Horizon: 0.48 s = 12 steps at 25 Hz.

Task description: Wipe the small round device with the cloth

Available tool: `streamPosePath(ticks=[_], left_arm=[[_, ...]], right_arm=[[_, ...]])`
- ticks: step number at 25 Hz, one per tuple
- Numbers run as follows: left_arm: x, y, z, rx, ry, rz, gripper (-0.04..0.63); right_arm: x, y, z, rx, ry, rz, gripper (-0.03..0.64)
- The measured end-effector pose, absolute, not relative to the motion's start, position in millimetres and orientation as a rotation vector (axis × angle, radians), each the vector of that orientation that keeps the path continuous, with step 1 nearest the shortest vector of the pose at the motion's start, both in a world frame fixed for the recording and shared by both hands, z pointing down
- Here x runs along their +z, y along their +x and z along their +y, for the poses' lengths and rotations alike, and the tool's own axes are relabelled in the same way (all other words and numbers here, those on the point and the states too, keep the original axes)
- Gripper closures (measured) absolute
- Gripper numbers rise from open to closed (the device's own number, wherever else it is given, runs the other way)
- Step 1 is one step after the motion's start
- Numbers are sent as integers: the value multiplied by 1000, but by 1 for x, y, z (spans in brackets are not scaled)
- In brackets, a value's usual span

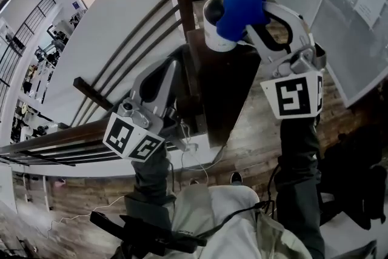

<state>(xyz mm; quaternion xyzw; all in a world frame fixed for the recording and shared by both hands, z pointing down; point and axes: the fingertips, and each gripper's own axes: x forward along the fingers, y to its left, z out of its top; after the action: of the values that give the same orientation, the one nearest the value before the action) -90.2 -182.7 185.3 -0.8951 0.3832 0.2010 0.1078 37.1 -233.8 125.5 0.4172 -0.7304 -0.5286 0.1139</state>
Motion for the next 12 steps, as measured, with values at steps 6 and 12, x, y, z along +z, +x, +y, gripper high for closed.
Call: streamPosePath(ticks=[6, 12], left_arm=[[188, -89, -179, 577, -2628, 1147, 603], [189, -92, -174, 554, -2629, 1162, 603]], right_arm=[[150, 49, -299, -1397, 1173, -2035, 532], [190, 47, -285, -1356, 1081, -1940, 532]])
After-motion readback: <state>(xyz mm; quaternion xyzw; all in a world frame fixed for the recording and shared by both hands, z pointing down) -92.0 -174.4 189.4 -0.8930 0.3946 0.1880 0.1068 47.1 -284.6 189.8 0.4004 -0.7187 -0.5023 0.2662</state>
